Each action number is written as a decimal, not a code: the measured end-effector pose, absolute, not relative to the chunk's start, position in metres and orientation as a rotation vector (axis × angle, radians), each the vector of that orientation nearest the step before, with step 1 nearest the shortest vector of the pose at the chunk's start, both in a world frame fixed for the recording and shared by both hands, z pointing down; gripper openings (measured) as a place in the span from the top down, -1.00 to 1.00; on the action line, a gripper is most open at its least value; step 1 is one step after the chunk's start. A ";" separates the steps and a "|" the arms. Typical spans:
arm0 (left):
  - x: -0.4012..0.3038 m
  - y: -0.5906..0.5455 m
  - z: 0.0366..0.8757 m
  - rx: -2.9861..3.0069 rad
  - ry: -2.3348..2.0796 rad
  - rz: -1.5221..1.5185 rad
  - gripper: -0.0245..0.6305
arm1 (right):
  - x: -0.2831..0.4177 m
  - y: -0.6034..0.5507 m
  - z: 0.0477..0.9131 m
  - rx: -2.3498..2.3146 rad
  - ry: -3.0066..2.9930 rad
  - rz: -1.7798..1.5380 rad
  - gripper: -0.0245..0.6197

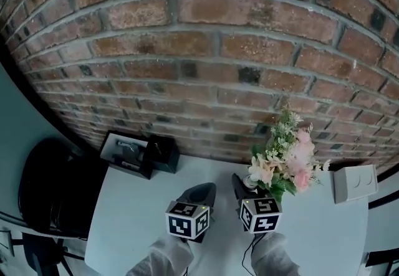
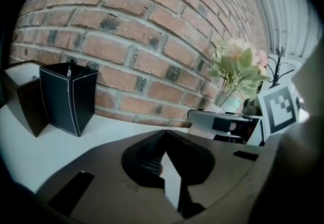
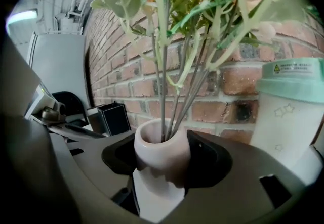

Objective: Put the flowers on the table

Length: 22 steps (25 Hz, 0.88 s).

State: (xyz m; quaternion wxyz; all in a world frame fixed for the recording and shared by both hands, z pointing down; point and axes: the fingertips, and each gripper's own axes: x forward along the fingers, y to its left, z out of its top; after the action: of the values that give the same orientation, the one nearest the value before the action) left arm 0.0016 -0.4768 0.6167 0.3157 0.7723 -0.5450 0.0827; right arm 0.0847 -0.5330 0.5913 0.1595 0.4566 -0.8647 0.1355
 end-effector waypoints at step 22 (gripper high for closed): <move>0.002 -0.472 0.642 1.975 -1.407 0.180 0.90 | 0.089 -0.542 0.604 1.400 -2.541 0.387 0.14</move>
State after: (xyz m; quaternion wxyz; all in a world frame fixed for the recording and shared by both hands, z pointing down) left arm 0.0019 -0.4723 0.6415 0.3476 0.7616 -0.5426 0.0693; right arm 0.0886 -0.5422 0.6037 0.1070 0.4754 -0.8633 0.1316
